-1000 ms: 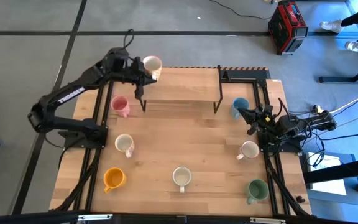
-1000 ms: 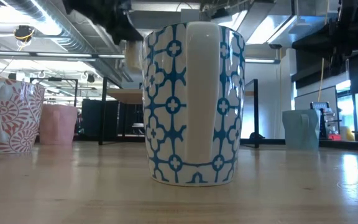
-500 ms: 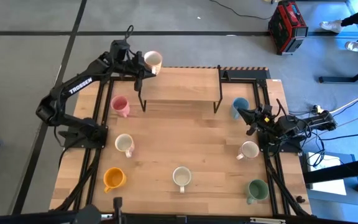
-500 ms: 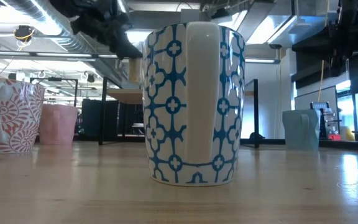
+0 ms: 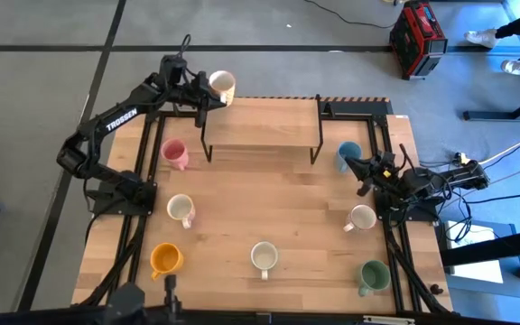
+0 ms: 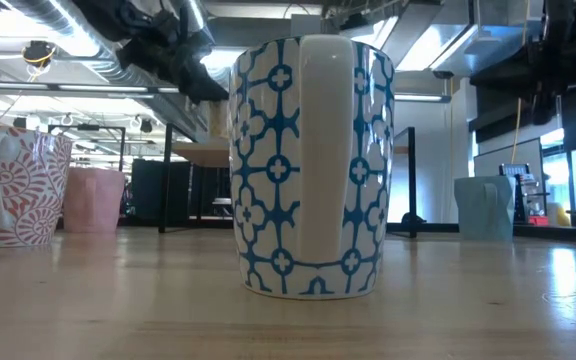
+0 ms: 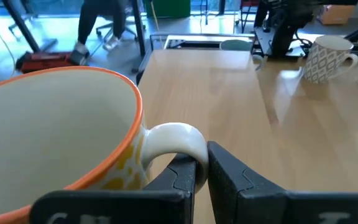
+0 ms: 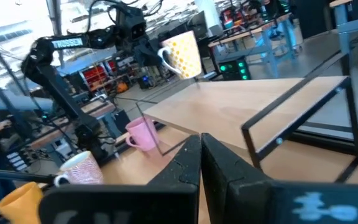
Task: Place coffee mugs
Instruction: Put the yellow pattern mug on the shelf
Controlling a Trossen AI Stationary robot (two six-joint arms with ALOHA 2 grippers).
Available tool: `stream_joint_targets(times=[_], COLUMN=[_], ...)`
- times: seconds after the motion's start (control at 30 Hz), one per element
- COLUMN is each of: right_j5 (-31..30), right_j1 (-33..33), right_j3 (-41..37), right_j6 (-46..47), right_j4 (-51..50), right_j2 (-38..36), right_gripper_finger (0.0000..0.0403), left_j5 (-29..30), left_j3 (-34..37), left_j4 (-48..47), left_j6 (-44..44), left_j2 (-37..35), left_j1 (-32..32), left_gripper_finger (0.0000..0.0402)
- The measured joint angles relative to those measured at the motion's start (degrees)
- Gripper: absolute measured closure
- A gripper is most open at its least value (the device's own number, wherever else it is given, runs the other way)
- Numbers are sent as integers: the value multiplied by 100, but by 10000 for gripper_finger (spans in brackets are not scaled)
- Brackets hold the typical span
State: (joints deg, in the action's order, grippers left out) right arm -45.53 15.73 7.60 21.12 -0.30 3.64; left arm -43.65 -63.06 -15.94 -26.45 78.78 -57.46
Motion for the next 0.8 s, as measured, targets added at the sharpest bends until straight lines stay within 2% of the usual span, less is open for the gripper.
stream_joint_targets(times=[0.17, 0.3, 0.8], right_j5=[-292, -291, -293], right_j1=[0, 0, 0], right_j3=[-2, -2, -2], right_j6=[-2, 0, 2], right_j4=[4, 10, 16], right_j2=[0, 0, 0], right_gripper_finger=[400, 400, 400], left_j5=[-229, -244, -236], left_j3=[364, 603, 681], left_j4=[416, 605, 747], left_j6=[322, 386, 207], left_j2=[0, 4, -2], left_j1=[-147, -178, -255], left_gripper_finger=[384, 384, 384])
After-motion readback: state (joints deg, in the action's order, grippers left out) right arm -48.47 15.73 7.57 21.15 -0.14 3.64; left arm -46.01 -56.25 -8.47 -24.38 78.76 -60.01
